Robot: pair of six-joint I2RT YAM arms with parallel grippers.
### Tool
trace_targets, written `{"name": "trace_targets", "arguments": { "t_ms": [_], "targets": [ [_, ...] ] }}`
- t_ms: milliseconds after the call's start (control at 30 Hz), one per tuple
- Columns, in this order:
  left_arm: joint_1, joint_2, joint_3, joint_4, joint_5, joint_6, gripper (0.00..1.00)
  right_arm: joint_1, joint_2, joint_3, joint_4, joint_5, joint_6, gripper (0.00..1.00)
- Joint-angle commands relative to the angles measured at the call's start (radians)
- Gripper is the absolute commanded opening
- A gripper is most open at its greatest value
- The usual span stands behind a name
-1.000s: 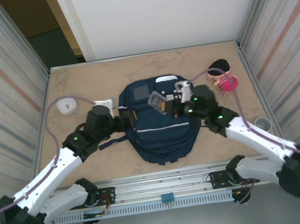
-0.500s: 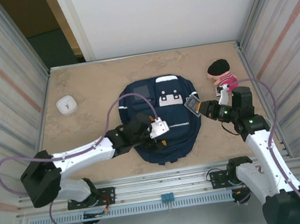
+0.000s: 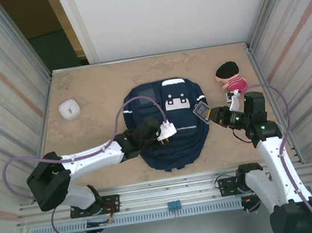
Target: Pack the student bag
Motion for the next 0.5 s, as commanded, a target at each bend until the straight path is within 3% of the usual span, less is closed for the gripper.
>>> {"name": "trace_targets", "arguments": {
  "t_ms": [0,33,133,167,300,467],
  "targets": [
    [0.038,-0.062,0.028,0.053,-0.018,-0.018,0.59,-0.040,-0.032,-0.004,-0.044,-0.044,-0.024,0.10],
    [0.049,-0.068,0.026,0.055,-0.004,-0.025,0.54,-0.048,-0.037,-0.004,-0.051,-0.052,-0.025,0.10],
    [0.076,-0.075,0.028,0.058,0.010,-0.063,0.21,-0.065,-0.053,0.001,-0.082,-0.066,-0.020,0.10],
    [0.078,-0.079,0.041,0.048,0.012,-0.075,0.14,-0.066,-0.061,0.006,-0.099,-0.066,-0.019,0.10],
    [0.090,-0.090,0.114,0.009,0.044,-0.155,0.01,-0.077,-0.101,0.023,-0.197,-0.069,-0.020,0.10],
    [0.091,-0.081,0.208,-0.009,0.092,-0.257,0.00,-0.035,-0.182,-0.003,-0.287,-0.129,0.053,0.11]
  ]
}}
